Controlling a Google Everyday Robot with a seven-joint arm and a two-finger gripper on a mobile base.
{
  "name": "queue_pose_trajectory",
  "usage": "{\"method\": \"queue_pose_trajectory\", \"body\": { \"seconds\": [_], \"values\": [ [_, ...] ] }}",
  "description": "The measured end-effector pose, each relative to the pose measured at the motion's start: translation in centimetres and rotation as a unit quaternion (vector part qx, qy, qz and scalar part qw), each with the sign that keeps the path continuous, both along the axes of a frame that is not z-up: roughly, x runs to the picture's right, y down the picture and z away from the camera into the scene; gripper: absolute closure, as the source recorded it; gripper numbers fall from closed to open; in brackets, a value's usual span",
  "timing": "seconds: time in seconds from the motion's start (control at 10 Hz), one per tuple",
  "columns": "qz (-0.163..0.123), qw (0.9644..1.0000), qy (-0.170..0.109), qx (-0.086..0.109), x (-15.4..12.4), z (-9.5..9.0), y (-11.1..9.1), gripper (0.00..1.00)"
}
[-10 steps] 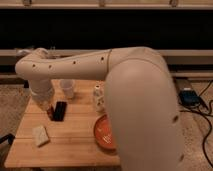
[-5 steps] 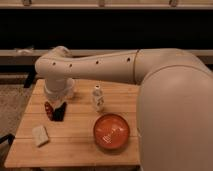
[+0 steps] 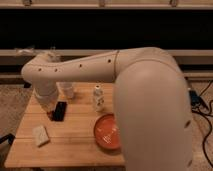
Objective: Place the pepper in the ceramic bowl
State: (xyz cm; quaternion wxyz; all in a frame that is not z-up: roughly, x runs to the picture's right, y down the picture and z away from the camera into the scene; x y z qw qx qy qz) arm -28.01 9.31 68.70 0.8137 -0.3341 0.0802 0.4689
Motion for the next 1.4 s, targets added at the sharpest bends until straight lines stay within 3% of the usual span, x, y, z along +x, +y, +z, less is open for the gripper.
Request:
{"method": "queue_pose_trajectory", "body": {
  "seconds": [0.2, 0.4, 0.8, 1.4],
  "values": [
    [-0.025, 0.9996, 0.007, 0.005, -2.3, 1.6, 0.6, 0.26],
    [-0.047, 0.9987, 0.018, 0.006, -4.9, 3.8, 1.1, 0.26],
    [-0.075, 0.9963, 0.042, 0.005, -7.4, 7.6, 2.3, 0.26],
    [-0.085, 0.9941, 0.066, -0.010, -8.6, 12.6, 3.4, 0.26]
  ]
}}
